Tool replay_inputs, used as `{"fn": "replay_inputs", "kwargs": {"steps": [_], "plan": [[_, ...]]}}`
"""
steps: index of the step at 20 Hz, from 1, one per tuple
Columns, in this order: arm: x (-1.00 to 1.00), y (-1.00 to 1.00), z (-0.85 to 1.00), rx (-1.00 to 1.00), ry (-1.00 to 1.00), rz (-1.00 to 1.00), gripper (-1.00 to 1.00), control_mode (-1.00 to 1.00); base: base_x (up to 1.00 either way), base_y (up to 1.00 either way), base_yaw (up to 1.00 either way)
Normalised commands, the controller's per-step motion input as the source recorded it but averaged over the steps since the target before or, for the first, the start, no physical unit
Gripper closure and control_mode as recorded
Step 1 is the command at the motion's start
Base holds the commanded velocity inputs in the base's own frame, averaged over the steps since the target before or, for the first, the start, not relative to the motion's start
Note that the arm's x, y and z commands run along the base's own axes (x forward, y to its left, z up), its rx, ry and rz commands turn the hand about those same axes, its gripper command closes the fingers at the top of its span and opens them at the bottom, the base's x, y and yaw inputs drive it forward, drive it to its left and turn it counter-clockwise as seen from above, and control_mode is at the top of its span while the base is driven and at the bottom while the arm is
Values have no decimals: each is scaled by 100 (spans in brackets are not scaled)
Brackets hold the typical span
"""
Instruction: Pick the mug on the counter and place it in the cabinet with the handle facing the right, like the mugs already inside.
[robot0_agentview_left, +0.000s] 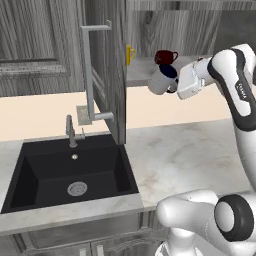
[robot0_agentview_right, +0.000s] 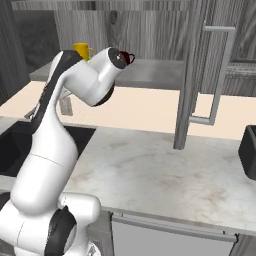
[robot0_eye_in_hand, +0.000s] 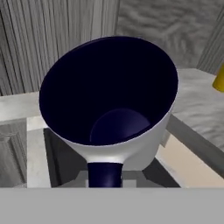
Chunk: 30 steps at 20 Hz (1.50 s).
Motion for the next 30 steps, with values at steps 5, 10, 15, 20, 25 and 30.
{"fn": "replay_inputs", "kwargs": {"steps": [5, 10, 15, 20, 25, 30], "plan": [[12, 0, 15, 0, 0, 5, 100, -100, 0, 0, 0], [37, 0, 0, 0, 0, 2, 100, -100, 0, 0, 0], [38, 0, 0, -1, 0, 0, 100, -100, 0, 0, 0], [32, 0, 0, 0, 0, 1, 100, -100, 0, 0, 0], [36, 0, 0, 0, 0, 3, 100, -100, 0, 0, 0], [35, 0, 0, 0, 0, 3, 100, -100, 0, 0, 0]]}}
